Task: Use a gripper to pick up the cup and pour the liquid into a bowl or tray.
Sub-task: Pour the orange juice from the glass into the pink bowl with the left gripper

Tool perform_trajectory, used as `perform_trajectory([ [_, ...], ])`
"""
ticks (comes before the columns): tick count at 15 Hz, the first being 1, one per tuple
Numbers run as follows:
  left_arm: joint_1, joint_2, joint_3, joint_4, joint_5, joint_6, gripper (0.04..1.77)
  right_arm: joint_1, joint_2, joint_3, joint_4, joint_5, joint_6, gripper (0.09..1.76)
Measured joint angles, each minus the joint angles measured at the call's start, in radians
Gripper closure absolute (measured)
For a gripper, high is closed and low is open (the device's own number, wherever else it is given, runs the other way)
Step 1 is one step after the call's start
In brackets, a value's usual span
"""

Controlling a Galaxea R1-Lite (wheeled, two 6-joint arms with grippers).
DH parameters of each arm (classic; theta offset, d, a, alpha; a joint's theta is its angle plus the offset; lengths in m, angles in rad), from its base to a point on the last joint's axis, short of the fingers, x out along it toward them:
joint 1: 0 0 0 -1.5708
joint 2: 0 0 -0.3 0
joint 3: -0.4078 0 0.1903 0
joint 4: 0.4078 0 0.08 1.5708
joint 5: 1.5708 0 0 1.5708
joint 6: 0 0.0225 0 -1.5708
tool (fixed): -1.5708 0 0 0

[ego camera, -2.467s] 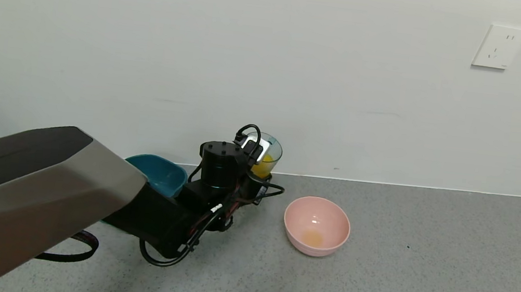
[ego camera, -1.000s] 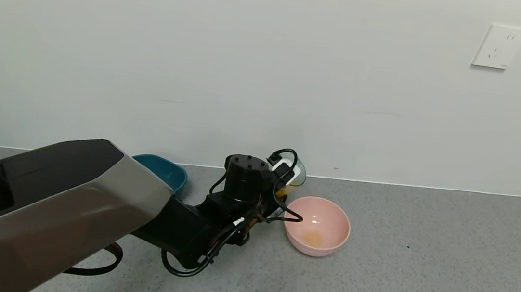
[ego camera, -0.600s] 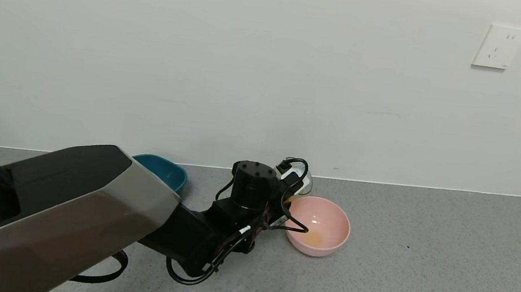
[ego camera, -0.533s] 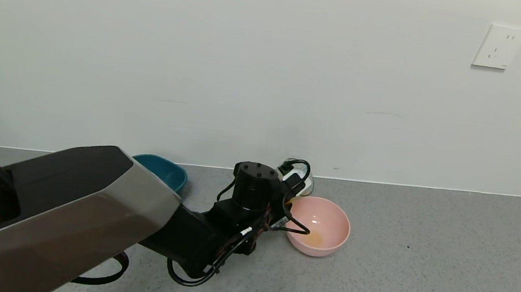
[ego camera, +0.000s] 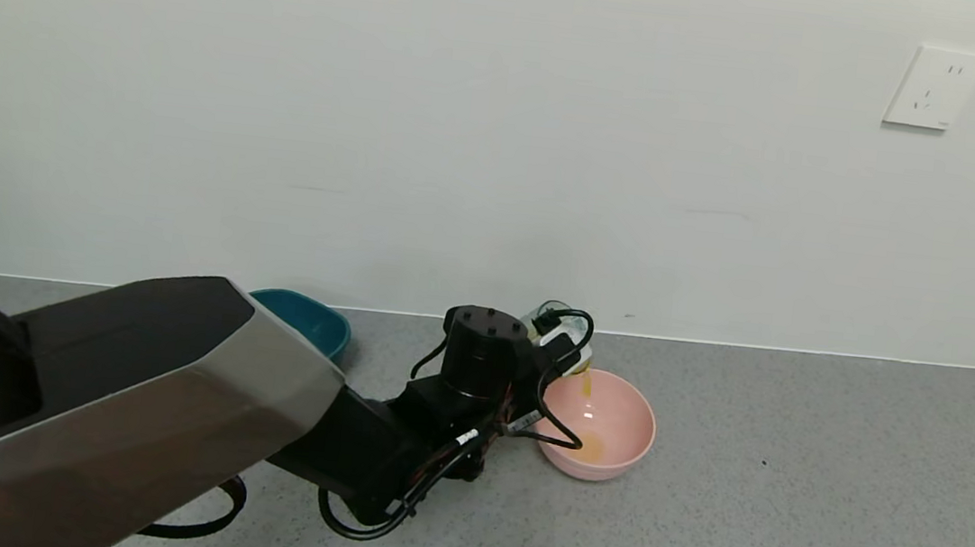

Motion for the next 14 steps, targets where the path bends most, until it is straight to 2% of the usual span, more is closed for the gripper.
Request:
perform_trajectory([
  [9,-0.007,0.0,-0.007,0.021,0.036,0.142,0.55,0.0,0.0,0.0,0.0,0.0,0.0,0.14],
  [14,-0.02,0.0,-0.015,0.027,0.092,0.225,0.55,0.0,0.0,0.0,0.0,0.0,0.0,0.14],
])
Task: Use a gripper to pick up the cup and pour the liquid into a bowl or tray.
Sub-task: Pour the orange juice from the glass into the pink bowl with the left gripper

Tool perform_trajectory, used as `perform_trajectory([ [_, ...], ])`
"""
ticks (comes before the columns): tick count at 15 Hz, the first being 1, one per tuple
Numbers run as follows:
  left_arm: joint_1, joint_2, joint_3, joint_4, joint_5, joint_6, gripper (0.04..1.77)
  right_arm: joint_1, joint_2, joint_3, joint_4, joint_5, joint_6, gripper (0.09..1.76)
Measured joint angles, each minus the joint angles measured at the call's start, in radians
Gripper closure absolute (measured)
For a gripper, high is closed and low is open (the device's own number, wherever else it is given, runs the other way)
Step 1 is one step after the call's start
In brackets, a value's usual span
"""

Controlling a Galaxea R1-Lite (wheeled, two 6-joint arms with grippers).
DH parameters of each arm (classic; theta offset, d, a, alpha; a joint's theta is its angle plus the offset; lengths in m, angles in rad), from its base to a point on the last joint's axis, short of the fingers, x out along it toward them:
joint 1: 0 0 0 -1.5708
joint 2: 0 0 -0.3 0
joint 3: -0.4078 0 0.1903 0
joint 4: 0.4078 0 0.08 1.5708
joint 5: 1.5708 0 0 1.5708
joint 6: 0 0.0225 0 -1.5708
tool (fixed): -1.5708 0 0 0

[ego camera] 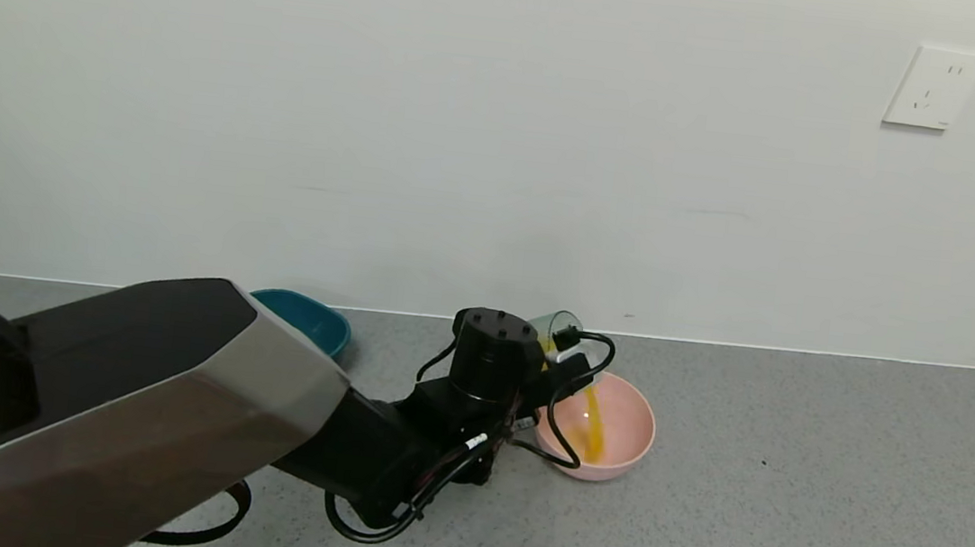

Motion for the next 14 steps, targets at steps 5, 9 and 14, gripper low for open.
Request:
perform_trajectory([
  [5,-0.007,0.0,0.006,-0.002,0.045,0.055,0.55,0.0,0.0,0.0,0.0,0.0,0.0,0.14],
  [9,-0.011,-0.001,0.008,-0.011,0.069,0.11,0.55,0.0,0.0,0.0,0.0,0.0,0.0,0.14],
  [14,-0.01,-0.003,-0.002,-0.012,0.087,0.17,0.55,0.0,0.0,0.0,0.0,0.0,0.0,0.14],
])
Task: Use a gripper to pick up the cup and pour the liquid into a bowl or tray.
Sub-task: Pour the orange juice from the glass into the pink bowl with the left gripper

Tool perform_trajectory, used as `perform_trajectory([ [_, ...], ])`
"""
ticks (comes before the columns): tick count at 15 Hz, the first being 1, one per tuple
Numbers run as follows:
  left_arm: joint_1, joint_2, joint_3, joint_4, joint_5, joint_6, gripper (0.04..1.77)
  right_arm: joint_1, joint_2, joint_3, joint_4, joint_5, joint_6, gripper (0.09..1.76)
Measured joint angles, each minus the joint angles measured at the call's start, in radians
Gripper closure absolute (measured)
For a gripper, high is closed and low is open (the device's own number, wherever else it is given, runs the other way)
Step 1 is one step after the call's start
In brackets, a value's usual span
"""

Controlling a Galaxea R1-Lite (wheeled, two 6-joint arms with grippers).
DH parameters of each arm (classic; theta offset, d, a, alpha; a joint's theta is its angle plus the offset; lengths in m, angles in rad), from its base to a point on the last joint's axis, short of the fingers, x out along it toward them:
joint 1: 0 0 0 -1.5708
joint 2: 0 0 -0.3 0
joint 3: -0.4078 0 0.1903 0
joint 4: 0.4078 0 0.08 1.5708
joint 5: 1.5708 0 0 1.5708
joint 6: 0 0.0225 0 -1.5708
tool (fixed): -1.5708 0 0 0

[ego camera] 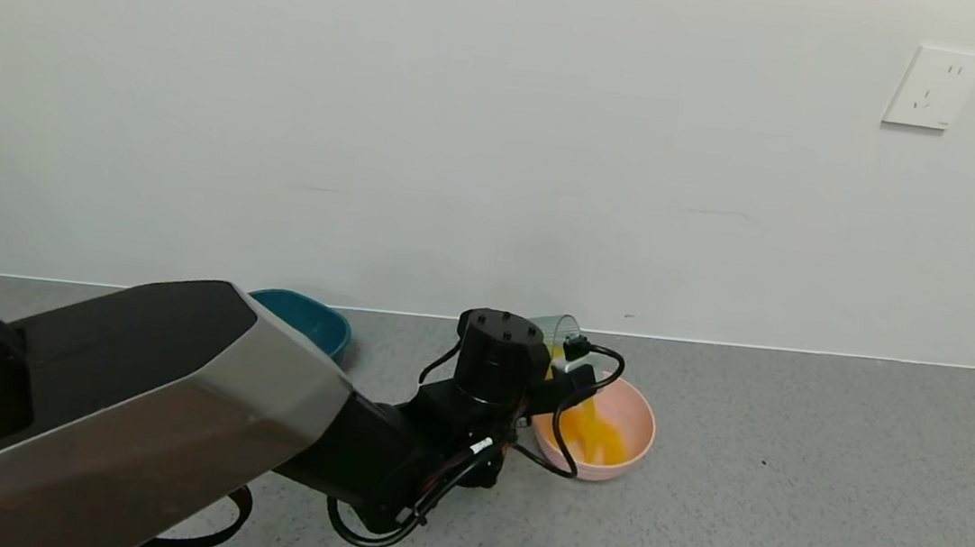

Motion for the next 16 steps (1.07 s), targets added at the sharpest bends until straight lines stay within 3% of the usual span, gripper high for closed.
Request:
perform_trajectory([
  [16,-0.019,-0.01,-0.022,0.003,0.052,0.132,0.55,0.0,0.0,0.0,0.0,0.0,0.0,0.14],
])
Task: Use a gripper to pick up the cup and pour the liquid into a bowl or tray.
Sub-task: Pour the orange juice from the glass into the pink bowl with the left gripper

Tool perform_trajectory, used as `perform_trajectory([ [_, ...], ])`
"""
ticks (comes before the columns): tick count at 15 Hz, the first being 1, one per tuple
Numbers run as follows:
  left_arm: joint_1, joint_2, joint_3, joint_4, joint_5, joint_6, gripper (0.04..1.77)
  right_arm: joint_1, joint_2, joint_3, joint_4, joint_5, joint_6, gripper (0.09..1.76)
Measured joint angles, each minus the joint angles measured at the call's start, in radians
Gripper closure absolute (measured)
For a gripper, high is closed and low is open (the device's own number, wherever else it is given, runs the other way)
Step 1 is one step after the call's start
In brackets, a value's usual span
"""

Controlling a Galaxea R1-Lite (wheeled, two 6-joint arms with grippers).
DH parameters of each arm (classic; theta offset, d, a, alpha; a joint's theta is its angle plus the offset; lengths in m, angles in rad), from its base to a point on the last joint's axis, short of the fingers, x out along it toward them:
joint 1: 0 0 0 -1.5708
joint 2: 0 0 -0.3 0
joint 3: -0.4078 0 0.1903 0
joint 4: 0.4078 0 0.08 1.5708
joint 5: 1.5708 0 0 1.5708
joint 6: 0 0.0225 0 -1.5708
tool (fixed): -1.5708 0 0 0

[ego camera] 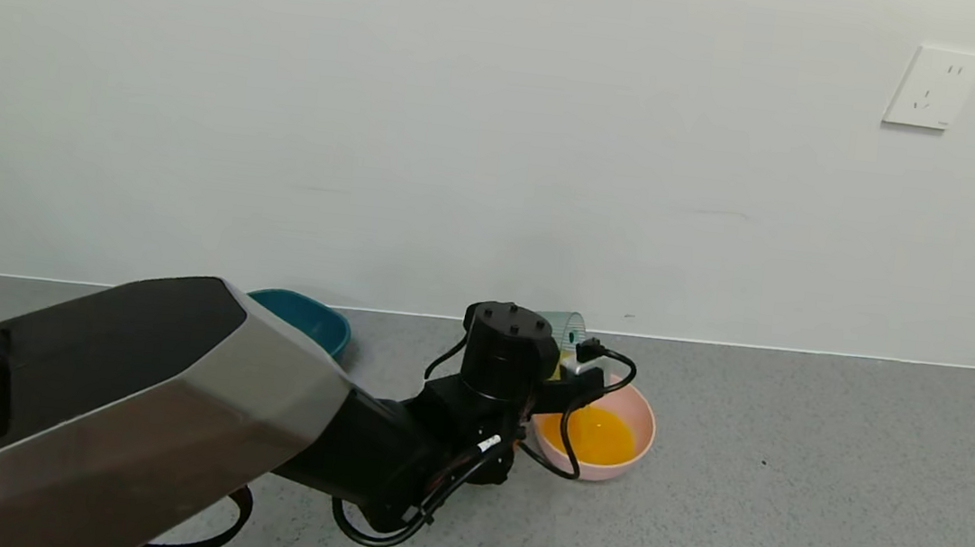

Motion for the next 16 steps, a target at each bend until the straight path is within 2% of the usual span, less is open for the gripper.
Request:
perform_trajectory([
  [6,-0.012,-0.007,-0.015,0.003,0.017,0.062,0.55,0.0,0.0,0.0,0.0,0.0,0.0,0.14],
  [10,-0.017,-0.015,-0.028,0.0,0.015,0.173,0.55,0.0,0.0,0.0,0.0,0.0,0.0,0.14],
  [16,-0.028,-0.019,-0.062,0.006,0.015,0.269,0.56,0.0,0.0,0.0,0.0,0.0,0.0,0.14],
])
